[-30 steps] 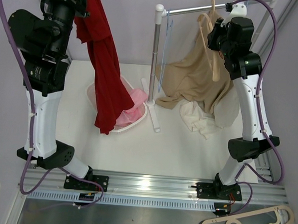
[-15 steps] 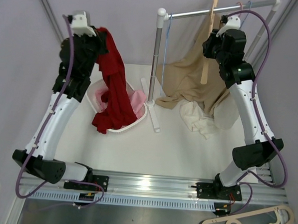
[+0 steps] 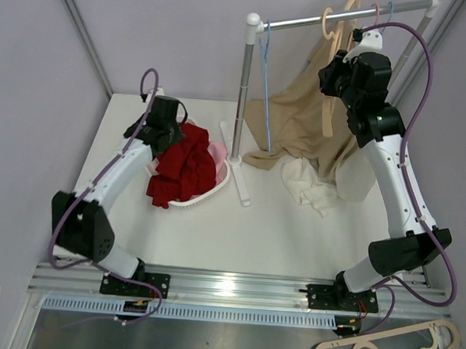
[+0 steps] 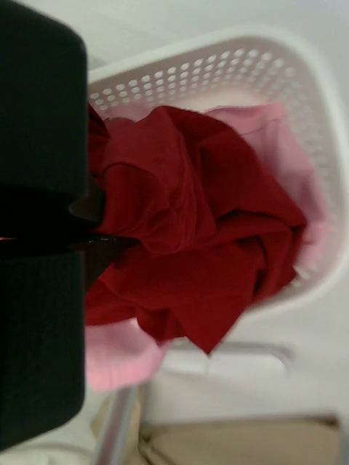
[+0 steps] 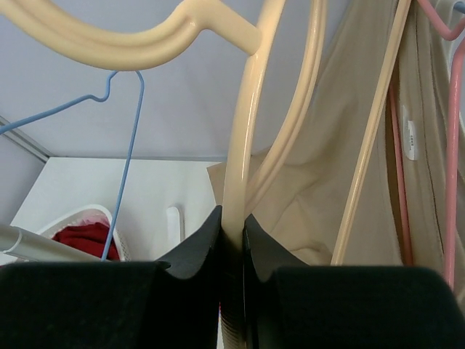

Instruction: Remove the t-shirt from the hanger

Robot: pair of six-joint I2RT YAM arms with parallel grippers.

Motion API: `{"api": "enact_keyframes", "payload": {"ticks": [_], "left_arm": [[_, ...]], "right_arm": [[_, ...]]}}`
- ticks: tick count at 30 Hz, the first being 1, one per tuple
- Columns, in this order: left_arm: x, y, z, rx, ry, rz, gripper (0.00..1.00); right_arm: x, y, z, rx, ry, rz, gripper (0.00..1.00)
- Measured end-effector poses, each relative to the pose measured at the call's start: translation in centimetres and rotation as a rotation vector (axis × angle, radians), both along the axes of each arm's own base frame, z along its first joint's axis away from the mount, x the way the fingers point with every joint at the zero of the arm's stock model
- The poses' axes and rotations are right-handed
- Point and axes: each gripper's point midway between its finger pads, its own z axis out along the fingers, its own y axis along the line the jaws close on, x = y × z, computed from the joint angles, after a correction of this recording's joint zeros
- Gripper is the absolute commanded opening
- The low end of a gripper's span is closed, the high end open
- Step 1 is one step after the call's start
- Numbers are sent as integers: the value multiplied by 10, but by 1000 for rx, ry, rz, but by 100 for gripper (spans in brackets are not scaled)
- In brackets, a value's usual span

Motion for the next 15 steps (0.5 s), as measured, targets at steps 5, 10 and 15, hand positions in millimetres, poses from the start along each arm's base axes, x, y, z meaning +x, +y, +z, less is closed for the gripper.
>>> {"api": "enact_keyframes", "payload": {"ticks": [5,10,15], "left_arm": [[-5,-6,-80,18,241,4,1],[-13,-16,-105,-28,317,-20,1],[-17,-20,-122,-54,346,-21,32]], "right_arm": [[-10,2,1,11,-1,6,0],[-8,3,-3,16,-12,4,0],[-7,5,-4,21,-20,12,0]]}}
